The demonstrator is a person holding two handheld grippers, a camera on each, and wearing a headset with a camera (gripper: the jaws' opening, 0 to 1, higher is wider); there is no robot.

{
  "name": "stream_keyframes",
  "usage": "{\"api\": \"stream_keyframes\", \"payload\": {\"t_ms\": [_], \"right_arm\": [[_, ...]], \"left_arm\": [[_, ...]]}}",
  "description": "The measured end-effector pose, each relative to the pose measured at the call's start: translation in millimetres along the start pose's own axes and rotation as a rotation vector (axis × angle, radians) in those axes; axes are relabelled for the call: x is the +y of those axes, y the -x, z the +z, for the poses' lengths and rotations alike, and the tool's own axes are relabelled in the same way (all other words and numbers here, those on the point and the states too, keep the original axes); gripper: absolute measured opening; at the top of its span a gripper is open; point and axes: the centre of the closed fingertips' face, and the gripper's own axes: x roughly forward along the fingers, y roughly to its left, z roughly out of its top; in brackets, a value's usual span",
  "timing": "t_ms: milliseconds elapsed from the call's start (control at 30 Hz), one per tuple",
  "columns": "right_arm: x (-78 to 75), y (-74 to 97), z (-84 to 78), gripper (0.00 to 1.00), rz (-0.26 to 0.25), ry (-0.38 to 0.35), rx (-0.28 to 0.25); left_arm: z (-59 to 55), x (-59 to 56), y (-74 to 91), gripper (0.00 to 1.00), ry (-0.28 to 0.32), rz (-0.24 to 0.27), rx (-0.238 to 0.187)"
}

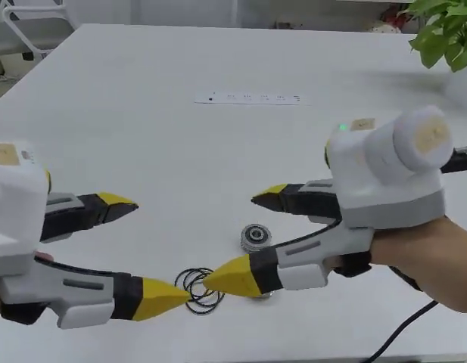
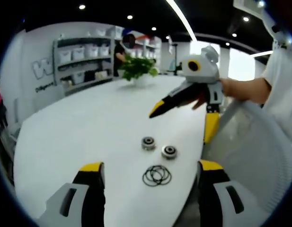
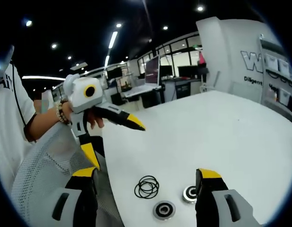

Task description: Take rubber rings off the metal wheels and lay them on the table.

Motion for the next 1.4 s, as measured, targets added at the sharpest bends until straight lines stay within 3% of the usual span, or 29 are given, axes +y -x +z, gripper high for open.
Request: {"api": "stream_keyframes", "payload": {"t_ms": [167, 367, 467, 800, 900, 1067, 1400], "right_arm": [[-13.4, 17.5, 4.6, 0.88, -0.058, -0.003, -0.044], [-26.1, 40.0, 5.0, 0.90, -0.115, -0.057, -0.096], [-34.7, 48.5, -4.5, 0.91, -0.161, -0.088, -0.079], [-38.6, 68.0, -38.8, 0.94, -0.206, -0.147, -0.027], [-37.5, 71.5, -58.2, 0.93, -0.218, -0.156, 0.028], [-33.6, 73.7, -78.8, 0.90, -0.219, -0.175, 0.081], [-30.2, 71.7, -91.4, 0.92, -0.201, -0.204, 0.128]], "left_arm": [[-0.6, 9.7, 8.2, 0.85, 0.039, 0.041, -0.028], [-1.0, 13.6, 14.4, 0.84, 0.051, 0.075, -0.046], [0.5, 16.8, 14.7, 0.85, 0.061, 0.089, -0.057], [-7.2, 18.3, 13.2, 0.90, 0.076, 0.097, -0.039], [-15.2, 18.7, 11.5, 0.91, 0.082, 0.100, -0.011], [-17.5, 16.7, 12.0, 0.92, 0.087, 0.093, -0.004], [-31.8, 17.6, 11.7, 0.93, 0.115, 0.090, 0.024]]}}
